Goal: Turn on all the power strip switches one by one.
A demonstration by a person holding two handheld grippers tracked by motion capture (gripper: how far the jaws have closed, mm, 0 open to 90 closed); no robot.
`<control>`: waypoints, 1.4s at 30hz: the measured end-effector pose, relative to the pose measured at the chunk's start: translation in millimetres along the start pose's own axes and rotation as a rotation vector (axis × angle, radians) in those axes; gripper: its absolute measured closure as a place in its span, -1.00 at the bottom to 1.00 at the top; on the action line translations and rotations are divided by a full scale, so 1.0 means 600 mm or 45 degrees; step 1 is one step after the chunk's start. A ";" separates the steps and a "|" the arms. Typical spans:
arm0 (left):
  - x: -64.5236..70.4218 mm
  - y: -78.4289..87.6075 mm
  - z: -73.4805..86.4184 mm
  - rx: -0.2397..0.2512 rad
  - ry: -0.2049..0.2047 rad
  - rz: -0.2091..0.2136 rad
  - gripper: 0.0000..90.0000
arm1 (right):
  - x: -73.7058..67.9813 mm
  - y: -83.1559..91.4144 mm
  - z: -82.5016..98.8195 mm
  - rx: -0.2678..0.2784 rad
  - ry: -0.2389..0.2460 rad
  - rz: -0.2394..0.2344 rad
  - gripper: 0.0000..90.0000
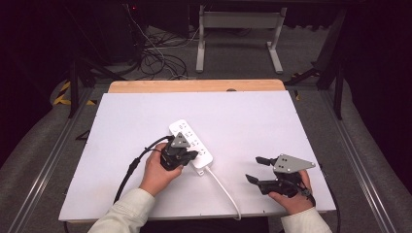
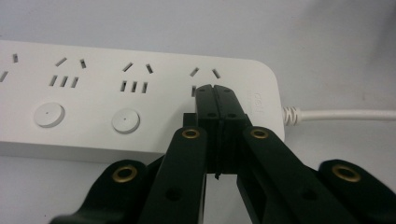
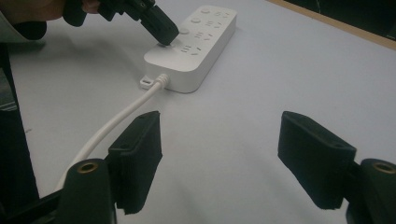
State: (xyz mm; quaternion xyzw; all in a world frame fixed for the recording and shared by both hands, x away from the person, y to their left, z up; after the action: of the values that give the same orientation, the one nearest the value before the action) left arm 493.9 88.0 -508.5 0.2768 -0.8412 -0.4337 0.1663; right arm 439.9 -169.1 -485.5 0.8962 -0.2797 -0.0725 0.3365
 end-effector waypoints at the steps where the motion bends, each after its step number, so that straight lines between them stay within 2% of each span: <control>1: -0.001 0.000 0.000 0.000 -0.003 -0.005 1.00 | 0.000 0.000 0.000 0.000 0.000 0.000 -0.32; 8: -0.003 -0.001 0.000 0.001 0.002 -0.003 1.00 | -0.002 -0.001 0.000 -0.003 0.004 -0.006 -0.32; 12: -0.006 0.000 0.001 -0.003 0.002 -0.026 1.00 | -0.001 -0.001 0.000 -0.005 0.003 -0.006 -0.32; 19: -0.009 -0.001 0.002 0.009 0.012 -0.018 1.00 | -0.002 -0.001 0.000 -0.005 0.005 -0.008 -0.32; 27: -0.009 -0.003 0.002 0.020 -0.008 -0.027 1.00 | -0.003 -0.002 0.001 -0.008 0.008 -0.009 -0.32; 36: -0.009 -0.005 0.005 0.036 0.016 -0.010 1.00 | -0.003 -0.003 0.001 -0.013 0.012 -0.011 -0.32; 42: -0.007 -0.006 0.006 0.030 0.004 -0.029 1.00 | -0.004 -0.004 0.001 -0.014 0.013 -0.014 -0.32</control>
State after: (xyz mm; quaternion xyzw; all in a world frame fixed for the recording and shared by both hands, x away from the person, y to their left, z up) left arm 496.8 91.0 -513.8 0.2888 -0.8429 -0.4251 0.1594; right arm 438.9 -166.9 -487.6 0.8962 -0.2727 -0.0714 0.3426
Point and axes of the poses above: each handheld gripper's, and its own axes: y roughly backward along the jaws, z roughly out of its underside, x roughly to its right, the point moved 7 cm from there along -y, roughly forward along the jaws, and after that the axes turned 12 degrees about -x, right-handed, at the moved point
